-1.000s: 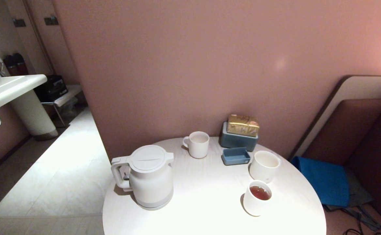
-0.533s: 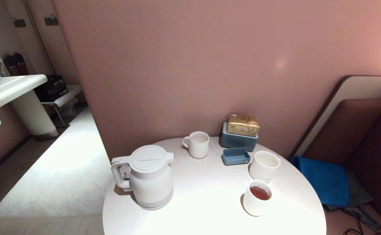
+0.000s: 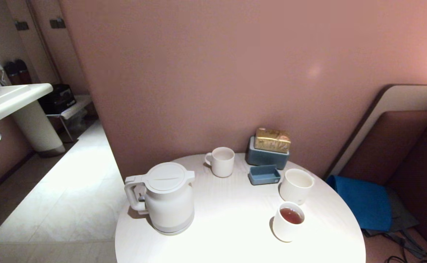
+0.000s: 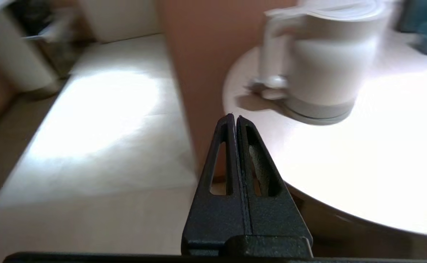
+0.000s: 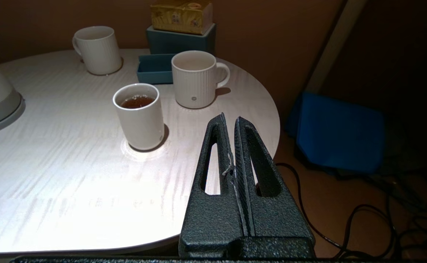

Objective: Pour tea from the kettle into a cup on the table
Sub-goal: Pick up the cup

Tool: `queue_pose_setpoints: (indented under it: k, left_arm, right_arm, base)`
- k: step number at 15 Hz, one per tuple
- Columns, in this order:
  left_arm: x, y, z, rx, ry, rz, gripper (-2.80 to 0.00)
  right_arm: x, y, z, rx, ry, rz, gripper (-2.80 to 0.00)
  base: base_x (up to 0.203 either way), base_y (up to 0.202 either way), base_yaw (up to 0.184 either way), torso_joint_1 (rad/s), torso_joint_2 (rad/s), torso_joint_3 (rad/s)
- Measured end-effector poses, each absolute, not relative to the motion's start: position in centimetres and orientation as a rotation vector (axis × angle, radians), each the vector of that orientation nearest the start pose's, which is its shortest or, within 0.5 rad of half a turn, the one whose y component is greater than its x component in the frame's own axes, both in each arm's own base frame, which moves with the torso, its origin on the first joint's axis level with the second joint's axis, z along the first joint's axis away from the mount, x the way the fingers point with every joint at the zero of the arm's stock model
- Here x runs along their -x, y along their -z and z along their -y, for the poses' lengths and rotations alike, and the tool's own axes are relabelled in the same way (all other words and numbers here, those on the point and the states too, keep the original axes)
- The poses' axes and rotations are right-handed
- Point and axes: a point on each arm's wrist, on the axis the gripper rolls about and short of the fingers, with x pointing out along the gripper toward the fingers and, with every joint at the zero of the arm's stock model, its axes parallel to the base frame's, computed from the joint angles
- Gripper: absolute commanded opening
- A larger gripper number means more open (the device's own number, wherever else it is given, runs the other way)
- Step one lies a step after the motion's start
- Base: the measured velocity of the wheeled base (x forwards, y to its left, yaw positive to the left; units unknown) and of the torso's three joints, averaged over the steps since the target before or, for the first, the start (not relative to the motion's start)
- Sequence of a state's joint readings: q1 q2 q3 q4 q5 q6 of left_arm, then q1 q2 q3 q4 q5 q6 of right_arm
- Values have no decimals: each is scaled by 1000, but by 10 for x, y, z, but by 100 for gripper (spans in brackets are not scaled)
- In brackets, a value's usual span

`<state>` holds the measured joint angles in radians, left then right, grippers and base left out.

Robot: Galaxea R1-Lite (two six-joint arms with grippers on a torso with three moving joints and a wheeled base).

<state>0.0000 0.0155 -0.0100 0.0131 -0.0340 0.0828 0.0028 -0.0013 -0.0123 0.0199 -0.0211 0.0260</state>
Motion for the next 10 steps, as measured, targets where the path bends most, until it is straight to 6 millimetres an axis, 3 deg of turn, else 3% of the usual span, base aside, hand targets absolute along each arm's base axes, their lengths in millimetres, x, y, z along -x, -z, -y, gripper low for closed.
queue_pose_setpoints:
  k: [10]
  left_arm:
    - [23, -75, 1, -43, 35, -5, -280]
  right_arm:
    - [23, -77, 0, -4, 15, 2, -280]
  base:
    - [0, 0, 0, 0, 0, 0]
